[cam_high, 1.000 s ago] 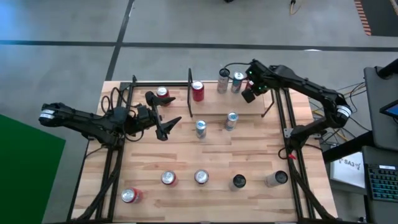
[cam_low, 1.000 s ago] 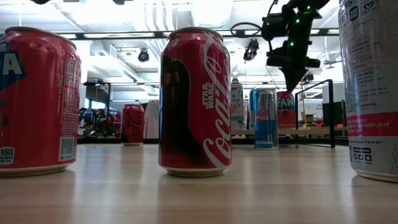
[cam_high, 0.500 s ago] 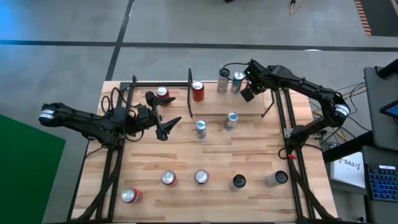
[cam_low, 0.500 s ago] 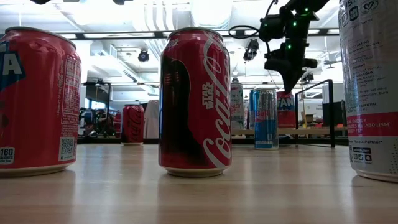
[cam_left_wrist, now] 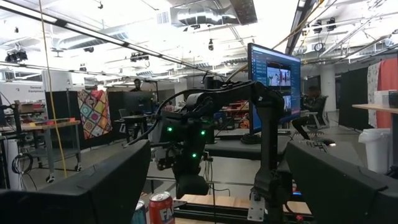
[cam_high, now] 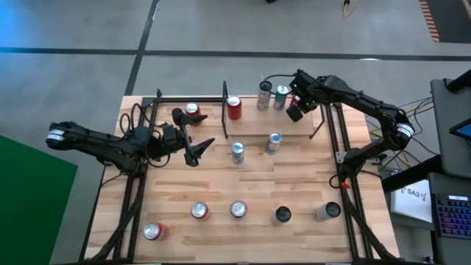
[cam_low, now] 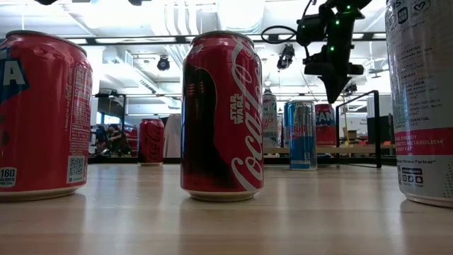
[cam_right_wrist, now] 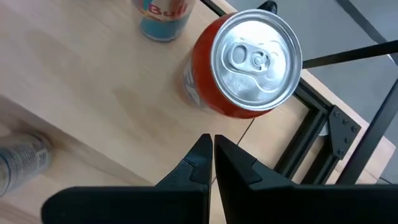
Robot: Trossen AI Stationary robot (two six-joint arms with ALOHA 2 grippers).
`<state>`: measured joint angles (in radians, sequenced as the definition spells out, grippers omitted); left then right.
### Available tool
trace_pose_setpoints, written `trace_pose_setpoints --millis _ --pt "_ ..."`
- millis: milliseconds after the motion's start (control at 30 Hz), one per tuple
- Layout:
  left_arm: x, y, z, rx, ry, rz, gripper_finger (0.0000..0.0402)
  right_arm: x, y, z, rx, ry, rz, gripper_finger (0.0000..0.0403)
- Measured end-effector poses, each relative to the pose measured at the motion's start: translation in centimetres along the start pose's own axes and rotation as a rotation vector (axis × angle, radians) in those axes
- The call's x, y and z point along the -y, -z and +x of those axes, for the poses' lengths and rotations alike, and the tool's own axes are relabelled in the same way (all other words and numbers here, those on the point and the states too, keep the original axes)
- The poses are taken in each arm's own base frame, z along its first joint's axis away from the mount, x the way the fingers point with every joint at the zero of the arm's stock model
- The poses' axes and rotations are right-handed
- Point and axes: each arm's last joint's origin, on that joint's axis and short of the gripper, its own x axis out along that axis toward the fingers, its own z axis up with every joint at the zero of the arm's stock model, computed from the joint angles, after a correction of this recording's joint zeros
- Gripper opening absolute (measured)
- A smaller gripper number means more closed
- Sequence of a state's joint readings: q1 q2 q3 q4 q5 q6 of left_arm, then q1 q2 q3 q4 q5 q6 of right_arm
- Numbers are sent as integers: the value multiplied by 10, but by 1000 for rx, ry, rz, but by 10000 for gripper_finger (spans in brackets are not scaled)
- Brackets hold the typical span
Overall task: Place canned beverage on shelf
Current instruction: Put the red soda can on the shelf
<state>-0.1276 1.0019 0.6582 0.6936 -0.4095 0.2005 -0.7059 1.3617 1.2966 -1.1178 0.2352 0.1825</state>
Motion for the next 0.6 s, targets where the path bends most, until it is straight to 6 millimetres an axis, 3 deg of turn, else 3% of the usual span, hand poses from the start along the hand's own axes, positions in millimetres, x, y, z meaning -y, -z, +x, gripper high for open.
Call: trace_pose_setpoints --millis 600 --pt "0 0 0 0 0 11 359 -6 -12 24 -9 66 -22 9"
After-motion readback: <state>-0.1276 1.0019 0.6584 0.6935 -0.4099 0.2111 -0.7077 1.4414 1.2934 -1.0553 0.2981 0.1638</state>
